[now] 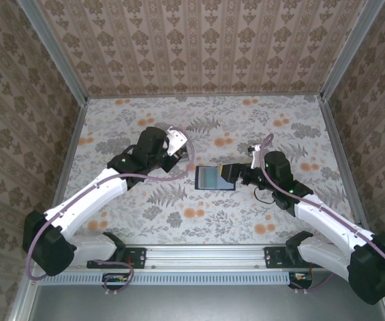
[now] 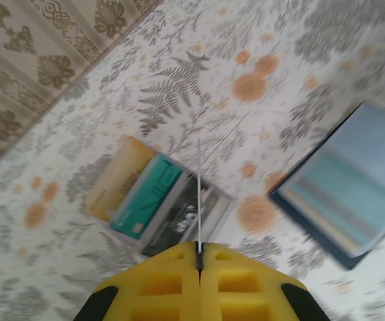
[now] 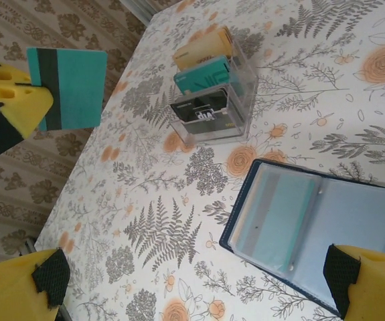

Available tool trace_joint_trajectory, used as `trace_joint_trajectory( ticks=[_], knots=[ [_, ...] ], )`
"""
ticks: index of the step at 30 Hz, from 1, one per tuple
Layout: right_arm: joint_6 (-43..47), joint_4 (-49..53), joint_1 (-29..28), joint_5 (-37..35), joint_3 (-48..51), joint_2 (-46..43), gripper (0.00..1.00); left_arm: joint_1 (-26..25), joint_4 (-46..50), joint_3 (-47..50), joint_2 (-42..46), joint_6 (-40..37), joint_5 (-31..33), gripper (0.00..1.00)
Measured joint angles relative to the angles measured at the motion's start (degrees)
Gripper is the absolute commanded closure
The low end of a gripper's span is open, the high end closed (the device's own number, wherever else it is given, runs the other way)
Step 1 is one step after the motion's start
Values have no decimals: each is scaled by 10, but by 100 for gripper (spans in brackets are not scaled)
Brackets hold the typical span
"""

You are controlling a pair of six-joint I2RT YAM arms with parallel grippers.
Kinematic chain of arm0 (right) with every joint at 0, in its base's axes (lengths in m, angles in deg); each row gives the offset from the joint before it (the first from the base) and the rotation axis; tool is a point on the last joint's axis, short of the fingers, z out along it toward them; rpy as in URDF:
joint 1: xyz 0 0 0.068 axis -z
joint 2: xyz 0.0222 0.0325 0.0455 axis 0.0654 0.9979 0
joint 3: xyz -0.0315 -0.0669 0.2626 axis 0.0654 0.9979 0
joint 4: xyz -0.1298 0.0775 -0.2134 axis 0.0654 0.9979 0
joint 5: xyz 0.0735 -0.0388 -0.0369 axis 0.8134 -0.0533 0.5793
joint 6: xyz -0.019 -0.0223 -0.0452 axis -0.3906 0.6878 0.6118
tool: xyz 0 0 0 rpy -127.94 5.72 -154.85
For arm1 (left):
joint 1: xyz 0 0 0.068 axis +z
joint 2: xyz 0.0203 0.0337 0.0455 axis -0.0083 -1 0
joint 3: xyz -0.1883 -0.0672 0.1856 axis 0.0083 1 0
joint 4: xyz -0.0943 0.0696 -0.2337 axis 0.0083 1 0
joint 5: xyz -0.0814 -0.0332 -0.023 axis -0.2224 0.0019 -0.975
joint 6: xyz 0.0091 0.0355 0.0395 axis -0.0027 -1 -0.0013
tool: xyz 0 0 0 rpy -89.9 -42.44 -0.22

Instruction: Take the credit cards out of the card holder

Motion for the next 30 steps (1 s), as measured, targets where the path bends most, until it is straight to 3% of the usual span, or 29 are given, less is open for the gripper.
trace_joint_trajectory(
  ticks=[6,11,30],
  knots=[
    [0,8,0,-11,0,-10,0,14,-24,1,-50,-175,33,100],
    [2,11,0,-13,0,-10,0,36,-47,1,-116,-254,47,100],
    [2,24,0,-19,0,-9,0,75,-96,-26,-225,-311,50,100]
  ],
)
